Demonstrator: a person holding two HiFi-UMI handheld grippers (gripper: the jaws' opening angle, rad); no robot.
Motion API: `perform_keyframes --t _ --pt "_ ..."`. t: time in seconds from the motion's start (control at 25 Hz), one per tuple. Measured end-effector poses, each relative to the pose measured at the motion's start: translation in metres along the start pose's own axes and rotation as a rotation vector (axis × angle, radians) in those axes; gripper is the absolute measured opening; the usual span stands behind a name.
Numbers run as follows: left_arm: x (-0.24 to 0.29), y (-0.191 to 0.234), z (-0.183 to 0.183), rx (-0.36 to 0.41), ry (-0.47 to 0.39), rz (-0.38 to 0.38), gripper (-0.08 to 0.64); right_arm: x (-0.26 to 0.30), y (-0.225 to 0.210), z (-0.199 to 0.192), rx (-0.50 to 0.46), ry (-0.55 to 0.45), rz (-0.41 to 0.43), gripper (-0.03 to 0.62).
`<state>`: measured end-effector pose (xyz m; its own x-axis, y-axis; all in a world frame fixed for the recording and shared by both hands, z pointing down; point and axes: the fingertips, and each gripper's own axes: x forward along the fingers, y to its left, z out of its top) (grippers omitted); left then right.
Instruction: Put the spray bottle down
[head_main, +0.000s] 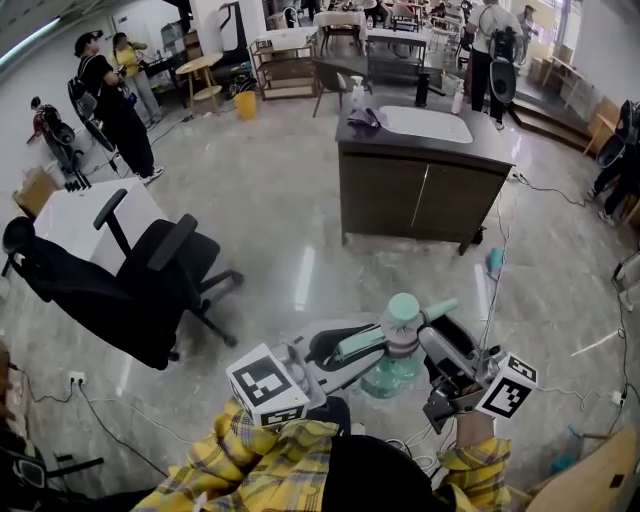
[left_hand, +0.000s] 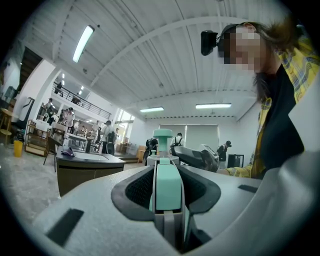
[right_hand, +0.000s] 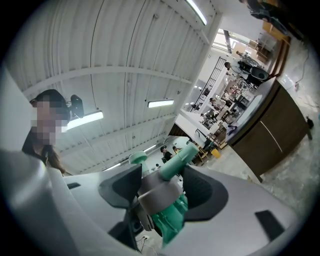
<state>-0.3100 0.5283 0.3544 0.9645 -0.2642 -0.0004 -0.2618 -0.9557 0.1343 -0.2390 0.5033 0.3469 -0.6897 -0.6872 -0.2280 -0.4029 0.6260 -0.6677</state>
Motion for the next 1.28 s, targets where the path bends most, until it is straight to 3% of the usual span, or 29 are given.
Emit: perform_keyframes --t 0.52,1.28 --pt "0.016 0.015 -0.002 -0.009 0.022 0.022 0.120 0.004 -0.020 0.010 0.016 0.004 0.009 0.242" --pt "0.099 0.149 0.016 -0.039 0.045 -0.081 0.120 0.072 -0.129 0.090 0.020 -0.021 -0.095 0.241"
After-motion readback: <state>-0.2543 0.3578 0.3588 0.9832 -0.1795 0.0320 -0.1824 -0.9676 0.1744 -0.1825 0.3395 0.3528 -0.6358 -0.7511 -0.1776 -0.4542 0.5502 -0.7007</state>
